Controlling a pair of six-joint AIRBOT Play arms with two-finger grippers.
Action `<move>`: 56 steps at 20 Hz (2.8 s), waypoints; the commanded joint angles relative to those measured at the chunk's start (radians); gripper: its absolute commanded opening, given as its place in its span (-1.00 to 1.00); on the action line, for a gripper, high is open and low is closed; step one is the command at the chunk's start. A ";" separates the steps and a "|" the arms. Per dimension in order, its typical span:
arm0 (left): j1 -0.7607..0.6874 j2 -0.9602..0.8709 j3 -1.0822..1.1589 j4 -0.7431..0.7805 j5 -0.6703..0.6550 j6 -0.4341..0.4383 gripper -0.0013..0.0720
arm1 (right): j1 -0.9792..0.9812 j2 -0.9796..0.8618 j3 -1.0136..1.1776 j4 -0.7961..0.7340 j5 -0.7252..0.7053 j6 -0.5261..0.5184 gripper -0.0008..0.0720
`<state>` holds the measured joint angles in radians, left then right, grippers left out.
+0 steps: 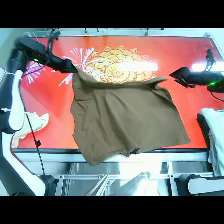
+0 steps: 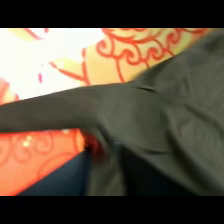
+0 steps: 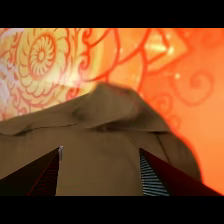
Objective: Fold the shirts.
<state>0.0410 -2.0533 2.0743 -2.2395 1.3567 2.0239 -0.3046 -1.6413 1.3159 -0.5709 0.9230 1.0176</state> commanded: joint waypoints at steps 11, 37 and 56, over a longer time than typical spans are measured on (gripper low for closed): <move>0.250 0.394 -0.562 -0.117 0.274 -0.055 -0.92 | -0.328 0.159 -0.245 -0.566 0.543 -0.067 0.22; 0.137 1.492 -2.015 -0.120 -0.152 -0.496 0.77 | -0.230 0.072 -0.506 -0.122 0.455 -0.260 -0.91; -0.480 1.037 -1.654 -0.272 -0.509 -0.406 -0.91 | -0.230 0.137 -0.506 0.173 0.599 -0.359 -0.91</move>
<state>-0.4278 -1.0042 0.2756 -2.4729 0.7631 1.5463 -0.5350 -1.5387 0.8085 -0.5434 1.4559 0.7074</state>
